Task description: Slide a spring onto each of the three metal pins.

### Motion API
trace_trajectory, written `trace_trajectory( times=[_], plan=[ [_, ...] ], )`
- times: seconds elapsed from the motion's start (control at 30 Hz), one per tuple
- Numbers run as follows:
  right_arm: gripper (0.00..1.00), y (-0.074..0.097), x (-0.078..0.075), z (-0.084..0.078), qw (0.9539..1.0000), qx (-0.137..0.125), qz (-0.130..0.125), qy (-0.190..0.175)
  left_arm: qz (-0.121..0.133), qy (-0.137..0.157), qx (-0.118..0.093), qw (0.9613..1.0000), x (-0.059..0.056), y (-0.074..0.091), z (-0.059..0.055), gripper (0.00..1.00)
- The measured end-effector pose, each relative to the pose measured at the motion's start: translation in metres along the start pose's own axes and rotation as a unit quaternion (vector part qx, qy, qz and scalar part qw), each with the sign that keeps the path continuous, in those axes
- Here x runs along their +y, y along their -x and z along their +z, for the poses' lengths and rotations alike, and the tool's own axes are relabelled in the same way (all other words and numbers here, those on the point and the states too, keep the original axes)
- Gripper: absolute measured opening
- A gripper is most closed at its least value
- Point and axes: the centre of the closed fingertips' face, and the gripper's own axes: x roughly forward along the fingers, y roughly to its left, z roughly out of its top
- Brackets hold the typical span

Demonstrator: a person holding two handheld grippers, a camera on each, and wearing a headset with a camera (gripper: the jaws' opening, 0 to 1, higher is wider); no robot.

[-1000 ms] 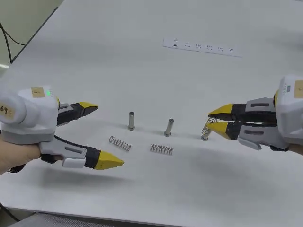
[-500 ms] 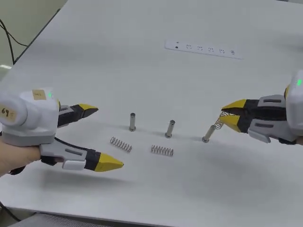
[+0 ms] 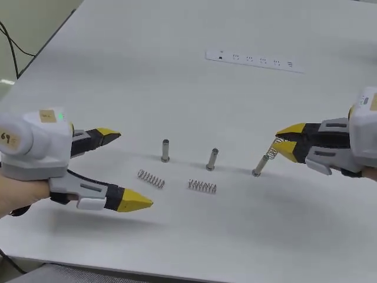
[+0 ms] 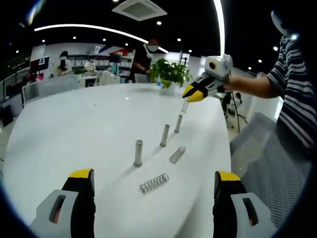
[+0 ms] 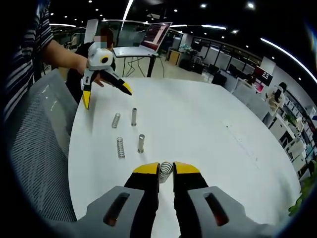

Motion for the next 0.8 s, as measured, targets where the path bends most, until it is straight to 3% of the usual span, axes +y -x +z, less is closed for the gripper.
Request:
trace_trajectory(
  times=[0.8],
  plan=[
    [0.07,-0.0075,-0.0007,-0.0067,0.9999,0.002,-0.005,-0.013,0.005,0.001,0.004,1.0,0.0021,0.0022,-0.0021,0.98]
  ],
)
